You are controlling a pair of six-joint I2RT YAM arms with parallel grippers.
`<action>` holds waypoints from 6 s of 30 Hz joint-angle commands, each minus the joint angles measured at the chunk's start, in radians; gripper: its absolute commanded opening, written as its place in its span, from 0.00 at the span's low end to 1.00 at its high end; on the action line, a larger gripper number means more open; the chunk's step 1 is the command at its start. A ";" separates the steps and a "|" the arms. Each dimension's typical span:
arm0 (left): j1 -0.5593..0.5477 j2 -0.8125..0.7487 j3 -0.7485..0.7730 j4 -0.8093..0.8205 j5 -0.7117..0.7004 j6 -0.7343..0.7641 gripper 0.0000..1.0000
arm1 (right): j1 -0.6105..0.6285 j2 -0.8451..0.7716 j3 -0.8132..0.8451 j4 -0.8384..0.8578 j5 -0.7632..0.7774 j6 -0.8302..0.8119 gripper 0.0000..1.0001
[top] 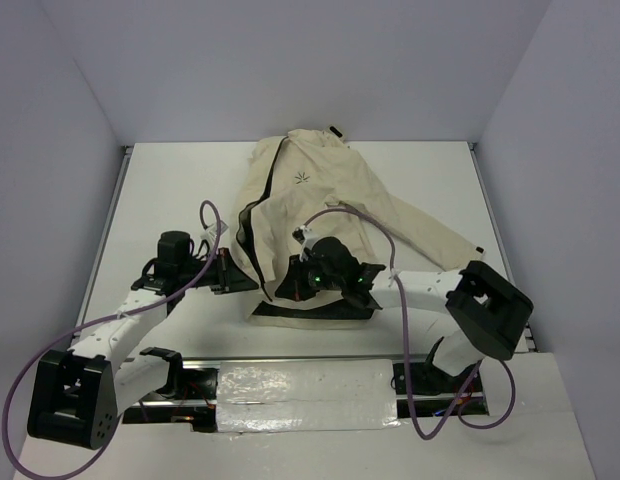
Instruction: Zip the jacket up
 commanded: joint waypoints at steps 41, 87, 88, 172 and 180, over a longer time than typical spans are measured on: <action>-0.011 -0.066 0.032 0.065 0.038 0.038 0.00 | -0.010 0.226 0.030 0.534 -0.302 0.218 0.00; 0.007 -0.037 0.061 0.016 0.111 0.020 0.00 | -0.085 0.037 0.524 -0.318 -0.202 -0.552 0.24; 0.007 -0.037 0.061 0.015 0.111 0.018 0.00 | -0.086 0.042 0.525 -0.334 -0.223 -0.565 0.25; 0.121 -0.022 0.001 0.185 0.144 -0.079 0.48 | -0.060 0.143 0.369 0.150 -0.076 -0.287 0.00; 0.115 -0.031 -0.043 0.251 0.107 -0.150 0.52 | -0.026 0.169 0.390 0.121 -0.201 -0.391 0.00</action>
